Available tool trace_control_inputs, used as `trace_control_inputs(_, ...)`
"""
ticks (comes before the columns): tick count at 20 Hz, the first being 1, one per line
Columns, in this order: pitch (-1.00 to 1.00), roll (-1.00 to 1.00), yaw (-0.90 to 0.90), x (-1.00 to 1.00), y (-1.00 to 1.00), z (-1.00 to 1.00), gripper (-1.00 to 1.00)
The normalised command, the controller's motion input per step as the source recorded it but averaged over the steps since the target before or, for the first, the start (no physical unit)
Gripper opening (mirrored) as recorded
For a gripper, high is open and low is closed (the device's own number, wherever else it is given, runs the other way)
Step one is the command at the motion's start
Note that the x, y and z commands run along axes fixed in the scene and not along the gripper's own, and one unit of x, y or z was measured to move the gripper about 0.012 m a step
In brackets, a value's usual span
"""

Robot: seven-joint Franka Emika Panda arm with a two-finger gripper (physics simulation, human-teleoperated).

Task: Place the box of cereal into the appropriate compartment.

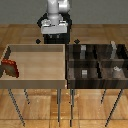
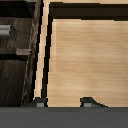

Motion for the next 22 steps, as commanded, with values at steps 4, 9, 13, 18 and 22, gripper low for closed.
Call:
trace_control_inputs(4, 0.00, 0.00, 0.00, 0.00, 0.00, 0.00, 1.00)
trace_control_inputs(9, 0.00, 0.00, 0.00, 0.00, -0.80, 0.00, 1.00)
trace_control_inputs(13, 0.00, 0.00, 0.00, 0.00, -1.00, 0.00, 1.00)
trace_control_inputs(18, 0.00, 0.00, 0.00, 0.00, -1.00, 0.00, 1.00)
trace_control_inputs(22, 0.00, 0.00, 0.00, 0.00, -1.00, 0.00, 1.00)
